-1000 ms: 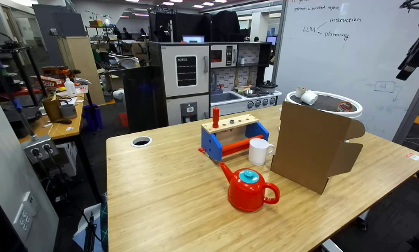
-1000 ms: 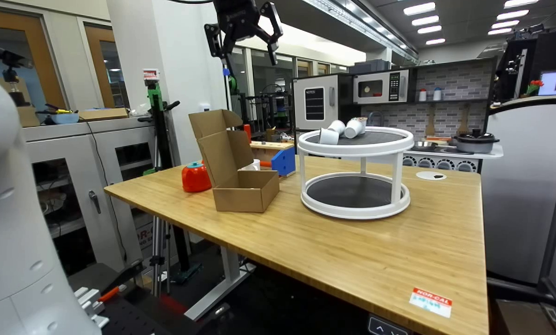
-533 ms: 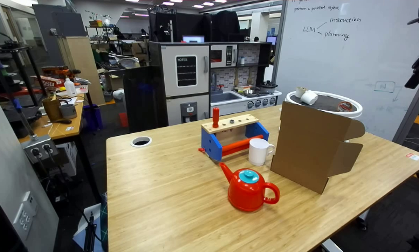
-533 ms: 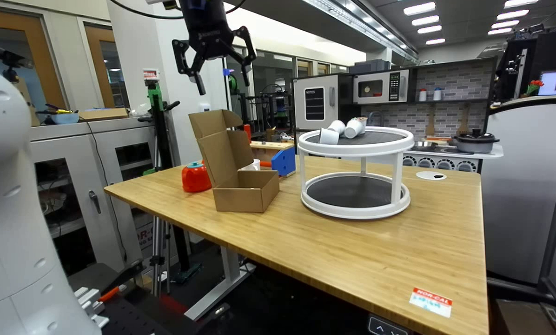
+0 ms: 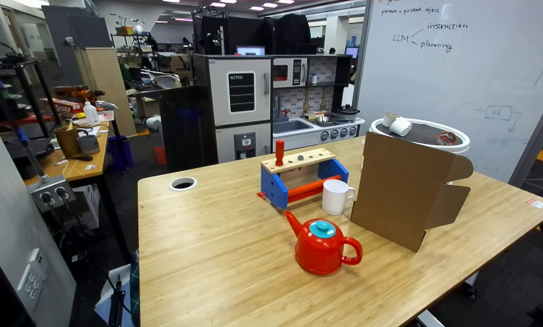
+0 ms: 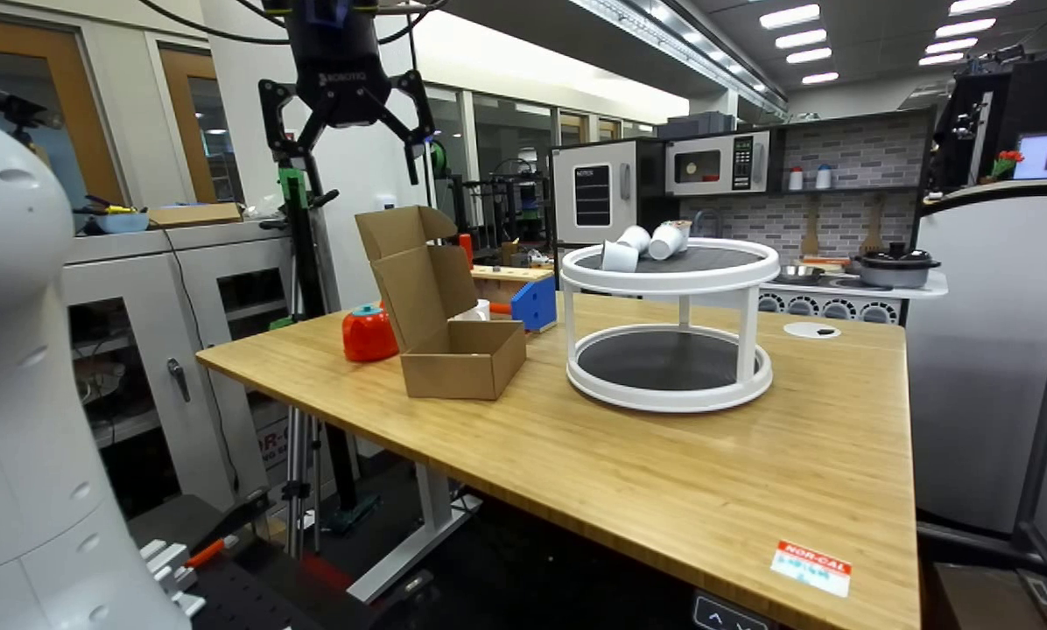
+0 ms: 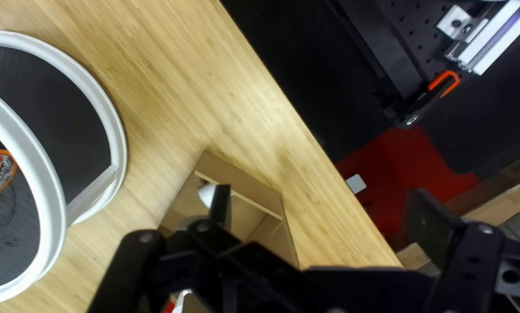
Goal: Put the kettle on the top shelf of the stand
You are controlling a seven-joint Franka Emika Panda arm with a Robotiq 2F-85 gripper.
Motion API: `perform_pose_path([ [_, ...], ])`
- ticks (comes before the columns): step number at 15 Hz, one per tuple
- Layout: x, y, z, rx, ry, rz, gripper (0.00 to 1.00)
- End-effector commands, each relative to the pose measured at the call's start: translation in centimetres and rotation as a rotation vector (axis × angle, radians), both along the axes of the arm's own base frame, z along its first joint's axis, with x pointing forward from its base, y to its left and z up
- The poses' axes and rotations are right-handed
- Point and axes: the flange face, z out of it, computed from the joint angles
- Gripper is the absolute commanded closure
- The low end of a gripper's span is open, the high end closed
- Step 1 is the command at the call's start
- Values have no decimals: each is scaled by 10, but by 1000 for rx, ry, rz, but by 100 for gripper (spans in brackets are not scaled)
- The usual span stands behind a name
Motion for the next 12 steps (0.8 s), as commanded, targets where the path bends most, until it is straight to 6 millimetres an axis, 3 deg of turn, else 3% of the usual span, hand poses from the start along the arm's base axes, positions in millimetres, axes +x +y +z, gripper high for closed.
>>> perform_pose_path([
  [1, -14, 6, -3, -10, 41, 147, 0],
  [12, -11, 8, -5, -10, 38, 109, 0],
])
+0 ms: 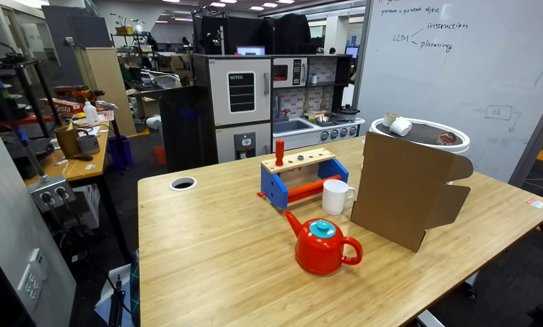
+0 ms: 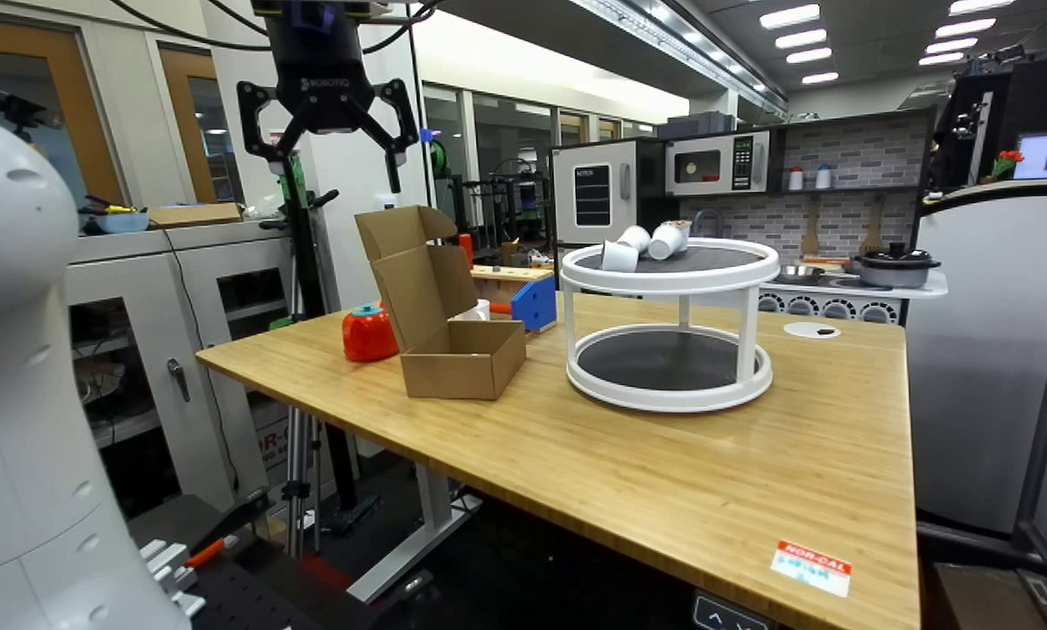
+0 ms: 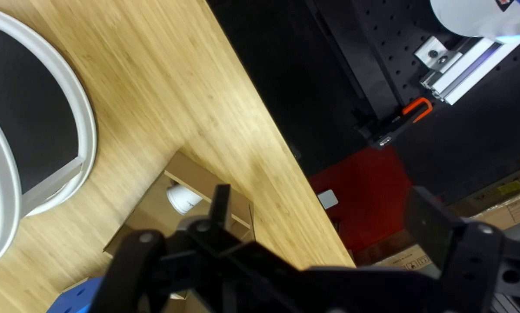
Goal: Put the kettle on the top shelf of the stand
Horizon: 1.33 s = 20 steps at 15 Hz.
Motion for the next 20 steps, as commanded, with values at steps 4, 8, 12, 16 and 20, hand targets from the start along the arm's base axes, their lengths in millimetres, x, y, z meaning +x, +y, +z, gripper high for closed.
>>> perform_pose_path([
  [4, -1, 29, -10, 29, 27, 33, 0],
  [8, -16, 117, -11, 159, 85, 268, 0],
  [12, -39, 190, -4, 200, 112, 486, 0],
  [16, -40, 212, -6, 188, 120, 543, 0],
  [20, -42, 208, -9, 178, 114, 521, 0],
])
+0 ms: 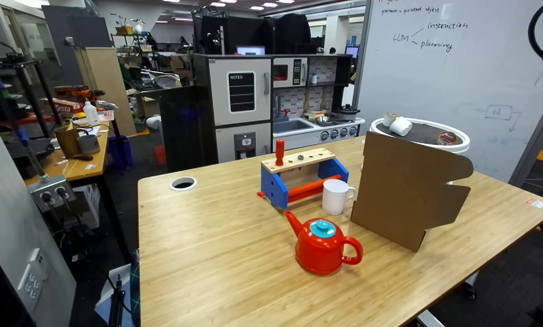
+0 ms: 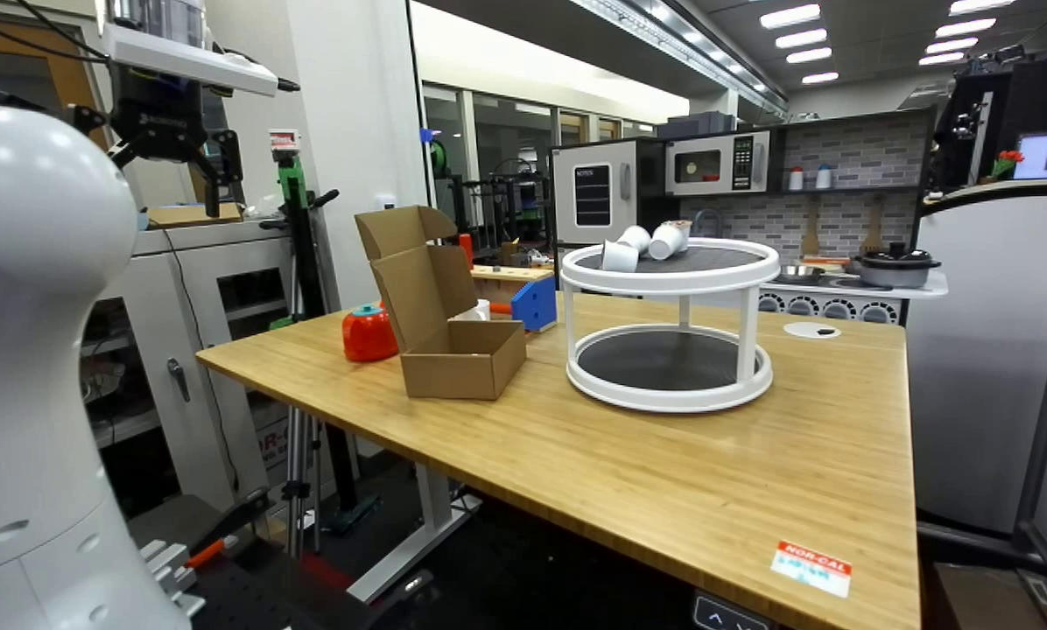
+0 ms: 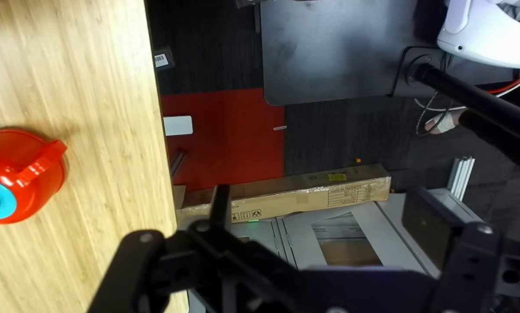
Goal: Put the kettle on the top shelf of the stand
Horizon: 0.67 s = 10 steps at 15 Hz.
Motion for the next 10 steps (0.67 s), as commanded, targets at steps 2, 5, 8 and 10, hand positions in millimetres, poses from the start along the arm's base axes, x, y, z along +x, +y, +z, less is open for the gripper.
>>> perform_pose_path([
  [2, 1, 1, 1, -1, 1, 1, 0],
  [5, 1, 1, -5, -14, 1, -33, 0],
  [8, -2, 6, -19, -34, 35, -79, 0],
  [10, -5, 14, -27, -44, 45, -102, 0],
])
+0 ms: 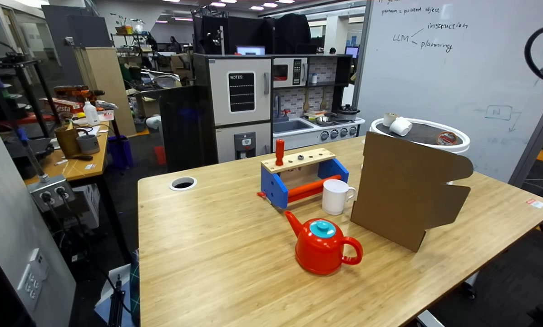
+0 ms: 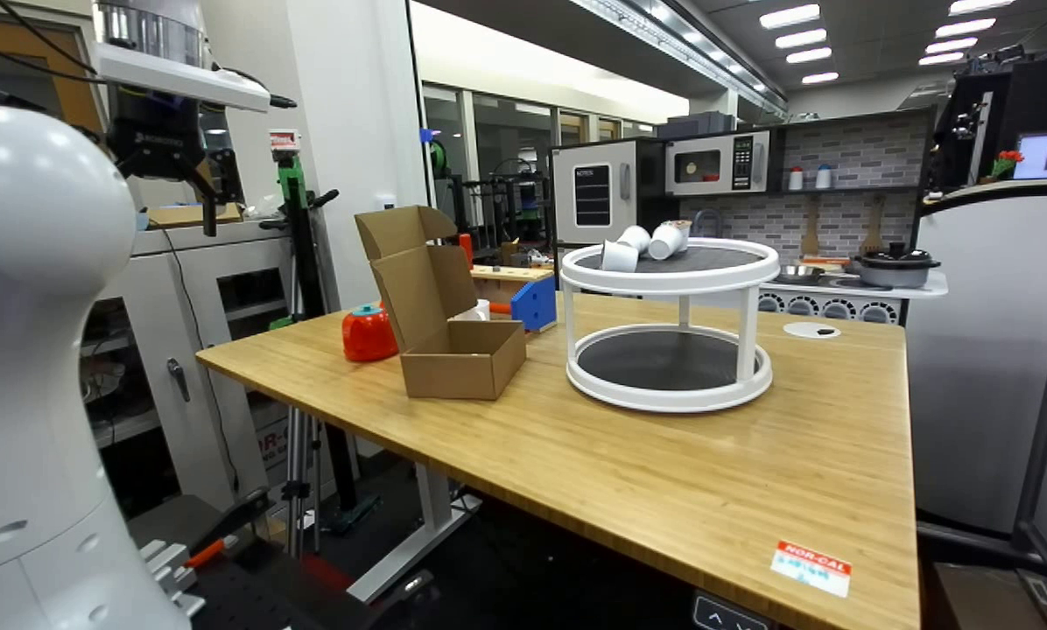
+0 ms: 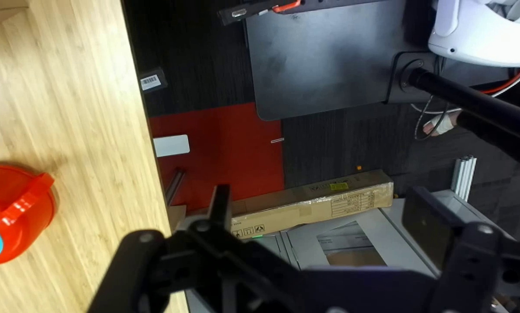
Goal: Put the kettle on the top shelf of the stand
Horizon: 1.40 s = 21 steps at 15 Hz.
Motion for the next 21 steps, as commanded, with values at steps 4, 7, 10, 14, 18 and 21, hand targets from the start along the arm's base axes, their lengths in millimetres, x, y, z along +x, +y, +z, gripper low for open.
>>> perform_pose_path([
  [4, -8, 36, -13, 20, 30, -69, 0],
  [7, -11, 47, -21, 59, 37, -92, 0],
  [10, -1, 38, -40, 41, 23, -171, 0],
  [14, 21, 29, -59, 37, 35, -305, 0],
  [18, 33, 31, -75, 63, 78, -373, 0],
  [21, 32, 36, -78, 112, 85, -244, 0],
])
